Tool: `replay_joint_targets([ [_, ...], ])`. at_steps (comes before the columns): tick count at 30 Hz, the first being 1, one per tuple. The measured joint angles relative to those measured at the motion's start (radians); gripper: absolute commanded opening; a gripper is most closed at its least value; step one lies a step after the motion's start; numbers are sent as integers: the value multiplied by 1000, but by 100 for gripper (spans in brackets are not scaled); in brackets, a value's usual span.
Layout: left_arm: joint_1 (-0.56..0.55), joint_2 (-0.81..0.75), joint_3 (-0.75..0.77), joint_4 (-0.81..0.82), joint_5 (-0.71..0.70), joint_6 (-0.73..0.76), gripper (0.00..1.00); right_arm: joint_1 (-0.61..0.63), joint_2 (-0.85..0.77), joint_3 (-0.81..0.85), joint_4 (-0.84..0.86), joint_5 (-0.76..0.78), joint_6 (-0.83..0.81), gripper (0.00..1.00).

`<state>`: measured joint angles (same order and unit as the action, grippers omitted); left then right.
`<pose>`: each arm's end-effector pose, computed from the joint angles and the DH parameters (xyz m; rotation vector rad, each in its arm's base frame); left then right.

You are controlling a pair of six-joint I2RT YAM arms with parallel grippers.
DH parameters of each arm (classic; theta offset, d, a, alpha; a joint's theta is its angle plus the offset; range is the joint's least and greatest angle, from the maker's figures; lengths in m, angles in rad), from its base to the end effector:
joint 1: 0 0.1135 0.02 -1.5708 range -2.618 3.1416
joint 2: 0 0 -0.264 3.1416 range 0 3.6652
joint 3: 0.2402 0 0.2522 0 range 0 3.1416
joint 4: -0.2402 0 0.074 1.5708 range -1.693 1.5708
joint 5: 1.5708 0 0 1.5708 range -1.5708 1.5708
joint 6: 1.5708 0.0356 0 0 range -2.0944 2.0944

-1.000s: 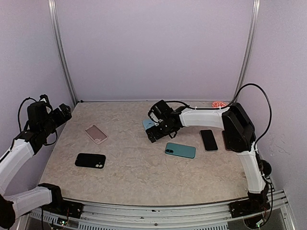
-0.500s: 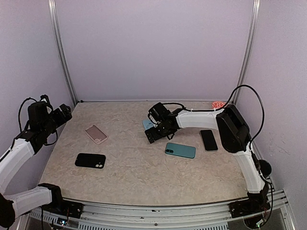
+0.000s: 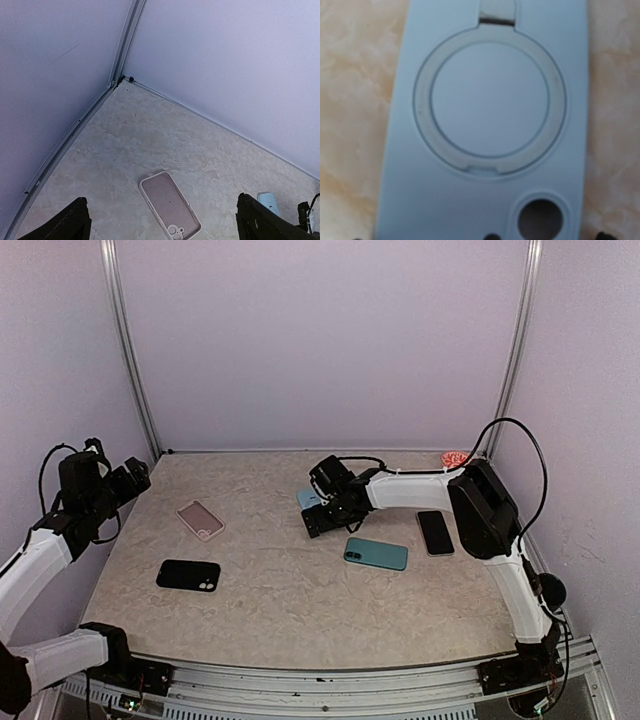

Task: Put the phone into the phone case
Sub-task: Pick up the phone case from the center of the board.

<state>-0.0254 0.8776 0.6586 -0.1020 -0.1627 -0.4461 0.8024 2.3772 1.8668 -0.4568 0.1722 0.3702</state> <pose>0.2071 0.0005 0.2875 -0.5027 1.8228 -0.1684 0.3627 0.3664 0.1391 -0.4770 2.4907 0.2544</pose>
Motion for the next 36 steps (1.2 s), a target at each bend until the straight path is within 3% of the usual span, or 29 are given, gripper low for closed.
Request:
replay_joint_targets([
  [12, 0, 0, 0, 0, -1, 0, 99, -2, 2, 0, 29, -2, 23, 81],
  [24, -1, -2, 0, 0, -3, 0, 99, -2, -18, -61, 97, 8, 13, 79],
  [36, -79, -19, 0, 19, 64, 51, 99, -6, -313, -299, 121, -97, -35, 79],
])
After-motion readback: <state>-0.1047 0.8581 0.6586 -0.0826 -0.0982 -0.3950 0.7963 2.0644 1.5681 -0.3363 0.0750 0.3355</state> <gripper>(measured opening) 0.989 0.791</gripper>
